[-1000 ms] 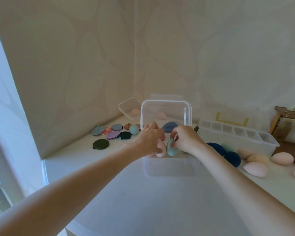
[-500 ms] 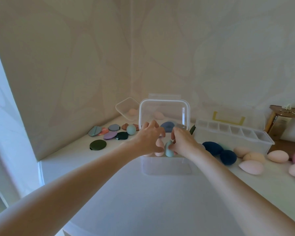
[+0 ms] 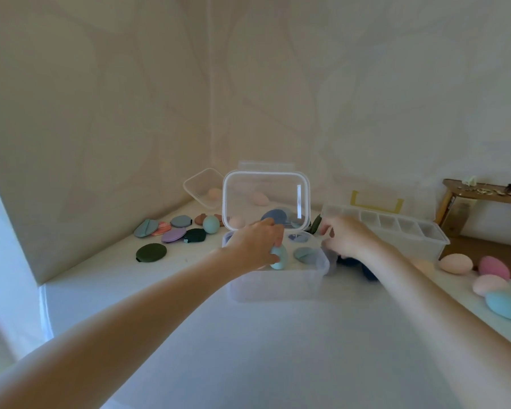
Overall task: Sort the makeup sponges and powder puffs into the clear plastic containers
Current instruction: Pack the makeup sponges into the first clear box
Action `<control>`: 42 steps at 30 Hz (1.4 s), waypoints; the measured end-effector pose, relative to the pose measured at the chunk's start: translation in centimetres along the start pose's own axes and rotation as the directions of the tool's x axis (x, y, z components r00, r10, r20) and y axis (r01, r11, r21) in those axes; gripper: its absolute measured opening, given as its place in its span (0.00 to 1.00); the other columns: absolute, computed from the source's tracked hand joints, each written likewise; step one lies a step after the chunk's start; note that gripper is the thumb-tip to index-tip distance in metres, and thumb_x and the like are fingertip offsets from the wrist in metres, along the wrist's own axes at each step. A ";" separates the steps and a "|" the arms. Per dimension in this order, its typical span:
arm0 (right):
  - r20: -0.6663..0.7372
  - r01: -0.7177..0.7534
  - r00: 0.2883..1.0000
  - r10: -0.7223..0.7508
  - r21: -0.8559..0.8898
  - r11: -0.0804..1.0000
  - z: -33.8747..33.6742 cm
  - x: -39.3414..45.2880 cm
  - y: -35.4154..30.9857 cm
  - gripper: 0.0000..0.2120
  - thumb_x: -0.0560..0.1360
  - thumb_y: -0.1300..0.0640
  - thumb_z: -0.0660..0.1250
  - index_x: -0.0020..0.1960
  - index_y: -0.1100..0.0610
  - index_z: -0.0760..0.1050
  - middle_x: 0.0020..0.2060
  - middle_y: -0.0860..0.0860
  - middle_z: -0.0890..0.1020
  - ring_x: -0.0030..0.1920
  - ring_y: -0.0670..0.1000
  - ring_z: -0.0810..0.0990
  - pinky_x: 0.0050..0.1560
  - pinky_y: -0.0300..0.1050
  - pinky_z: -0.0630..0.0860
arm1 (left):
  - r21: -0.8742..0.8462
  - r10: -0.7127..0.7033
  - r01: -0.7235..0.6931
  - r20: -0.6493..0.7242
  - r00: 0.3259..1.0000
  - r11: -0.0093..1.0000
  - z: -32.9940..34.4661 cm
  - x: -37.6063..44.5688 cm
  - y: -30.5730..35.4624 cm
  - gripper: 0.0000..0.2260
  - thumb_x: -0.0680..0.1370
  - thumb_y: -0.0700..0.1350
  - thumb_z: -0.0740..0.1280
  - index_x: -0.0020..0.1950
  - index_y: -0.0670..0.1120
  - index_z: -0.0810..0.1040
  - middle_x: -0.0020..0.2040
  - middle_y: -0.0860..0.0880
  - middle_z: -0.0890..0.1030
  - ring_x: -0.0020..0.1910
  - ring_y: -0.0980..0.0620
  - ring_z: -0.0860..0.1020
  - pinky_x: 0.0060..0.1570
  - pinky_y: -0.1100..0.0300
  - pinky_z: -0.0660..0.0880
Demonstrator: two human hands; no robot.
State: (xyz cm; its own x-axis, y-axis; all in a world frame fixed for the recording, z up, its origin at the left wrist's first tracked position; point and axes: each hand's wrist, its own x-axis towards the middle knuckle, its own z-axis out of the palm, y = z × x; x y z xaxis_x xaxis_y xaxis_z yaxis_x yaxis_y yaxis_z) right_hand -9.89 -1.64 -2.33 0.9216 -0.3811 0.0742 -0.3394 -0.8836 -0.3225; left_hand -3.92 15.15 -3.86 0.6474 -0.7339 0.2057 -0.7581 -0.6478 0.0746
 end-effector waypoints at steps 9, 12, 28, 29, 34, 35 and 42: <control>0.002 0.016 1.000 -0.016 0.064 0.998 0.8 -0.1 0.4 0.13 0.71 0.67 0.64 0.52 0.55 0.71 0.52 0.53 0.75 0.48 0.54 0.74 0.41 0.43 0.71 | 0.002 -0.011 0.010 0.029 1.000 1.000 0.0 0.0 0.1 0.19 0.76 0.45 0.65 0.66 0.48 0.68 0.63 0.47 0.71 0.60 0.47 0.73 0.46 0.60 0.66; -0.198 0.133 0.976 -0.091 0.210 0.969 -1.3 -0.8 -1.0 0.13 0.73 0.66 0.66 0.52 0.54 0.66 0.52 0.53 0.68 0.47 0.52 0.70 0.36 0.37 0.65 | 0.015 -0.027 0.027 0.029 0.999 1.000 0.1 0.2 0.0 0.18 0.76 0.45 0.65 0.66 0.48 0.70 0.63 0.47 0.70 0.60 0.47 0.73 0.46 0.60 0.66; 0.030 0.290 0.957 -0.289 -0.036 0.956 2.1 -1.1 -1.8 0.15 0.71 0.44 0.67 0.50 0.55 0.73 0.43 0.54 0.78 0.51 0.48 0.64 0.49 0.47 0.74 | 0.064 -0.009 0.009 0.000 1.000 0.998 0.2 0.3 0.1 0.16 0.78 0.47 0.63 0.65 0.48 0.70 0.62 0.48 0.71 0.60 0.49 0.74 0.47 0.63 0.64; 0.055 0.277 0.960 -0.274 -0.061 0.959 1.9 -1.2 -1.9 0.13 0.70 0.45 0.67 0.47 0.54 0.74 0.43 0.53 0.77 0.52 0.47 0.63 0.51 0.49 0.74 | 0.051 -0.005 0.005 0.006 1.000 0.999 0.2 0.3 0.2 0.16 0.78 0.46 0.63 0.65 0.49 0.70 0.62 0.48 0.71 0.61 0.49 0.74 0.47 0.63 0.64; 0.018 0.236 0.971 -0.237 -0.167 0.957 1.8 -1.2 -2.6 0.13 0.73 0.54 0.60 0.35 0.61 0.72 0.47 0.54 0.68 0.54 0.53 0.63 0.53 0.46 0.72 | 0.032 -0.031 0.031 0.010 0.999 0.999 0.1 0.2 0.2 0.15 0.77 0.44 0.63 0.64 0.50 0.72 0.62 0.48 0.71 0.59 0.49 0.74 0.46 0.62 0.66; 0.025 0.227 0.974 -0.227 -0.184 0.956 2.0 -1.1 -2.7 0.13 0.74 0.54 0.59 0.37 0.62 0.73 0.50 0.55 0.67 0.54 0.54 0.63 0.54 0.46 0.72 | 0.033 -0.032 0.032 0.008 0.999 0.999 0.2 0.2 0.2 0.15 0.77 0.44 0.63 0.63 0.49 0.72 0.62 0.48 0.71 0.59 0.48 0.74 0.46 0.62 0.66; -0.034 0.259 0.962 -0.271 -0.194 0.946 2.7 -0.4 -2.8 0.04 0.72 0.59 0.63 0.44 0.59 0.69 0.45 0.53 0.73 0.43 0.53 0.72 0.35 0.40 0.65 | 0.029 -0.023 0.023 0.000 1.000 0.999 0.3 0.2 0.1 0.15 0.77 0.45 0.64 0.64 0.50 0.71 0.62 0.48 0.71 0.60 0.48 0.74 0.47 0.61 0.66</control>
State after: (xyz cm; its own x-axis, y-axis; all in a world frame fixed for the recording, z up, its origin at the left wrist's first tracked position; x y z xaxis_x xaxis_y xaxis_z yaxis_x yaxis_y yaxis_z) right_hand -8.84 1.75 -4.00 0.9721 -0.1367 0.1904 -0.1187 -0.9876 -0.1030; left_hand -3.86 14.88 -4.06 0.6643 -0.7190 0.2042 -0.7408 -0.6698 0.0513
